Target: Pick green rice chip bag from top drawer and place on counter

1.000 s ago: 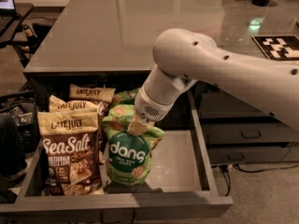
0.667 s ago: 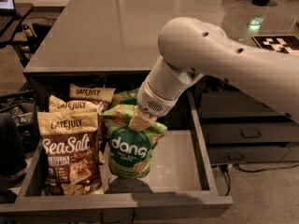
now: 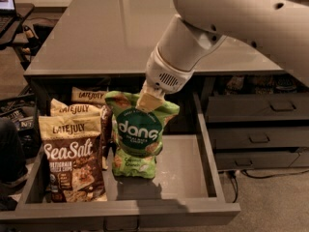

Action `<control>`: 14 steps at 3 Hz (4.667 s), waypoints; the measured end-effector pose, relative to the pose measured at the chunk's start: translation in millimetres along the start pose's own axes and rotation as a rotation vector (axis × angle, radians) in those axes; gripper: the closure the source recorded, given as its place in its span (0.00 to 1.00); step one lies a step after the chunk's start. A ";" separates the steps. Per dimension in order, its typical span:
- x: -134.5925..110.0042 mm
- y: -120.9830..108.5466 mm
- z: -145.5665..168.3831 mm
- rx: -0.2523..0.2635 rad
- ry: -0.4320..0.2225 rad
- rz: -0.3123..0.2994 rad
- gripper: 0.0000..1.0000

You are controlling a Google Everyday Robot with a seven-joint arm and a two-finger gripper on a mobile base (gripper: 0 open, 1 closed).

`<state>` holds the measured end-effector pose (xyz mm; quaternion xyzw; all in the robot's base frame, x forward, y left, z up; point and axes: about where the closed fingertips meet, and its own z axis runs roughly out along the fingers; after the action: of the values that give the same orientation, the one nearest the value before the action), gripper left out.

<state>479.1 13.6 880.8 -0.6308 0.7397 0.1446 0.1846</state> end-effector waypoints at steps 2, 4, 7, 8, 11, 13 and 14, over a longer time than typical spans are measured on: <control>-17.5 -4.8 -35.3 0.064 -0.016 -0.038 1.00; -65.3 -36.8 -90.4 0.158 0.004 -0.115 1.00; -89.3 -92.0 -89.3 0.147 -0.051 -0.157 1.00; -126.4 -132.6 -103.8 0.168 -0.046 -0.234 1.00; -137.6 -181.1 -89.1 0.165 -0.086 -0.256 1.00; -135.8 -222.5 -59.3 0.146 -0.092 -0.243 1.00; -131.4 -238.6 -46.6 0.152 -0.087 -0.234 1.00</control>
Offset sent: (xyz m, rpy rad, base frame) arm 0.0126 -0.0042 0.0985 0.0083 -0.1835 0.0062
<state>728.1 69.6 986.6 -0.6899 0.6614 0.0926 0.2792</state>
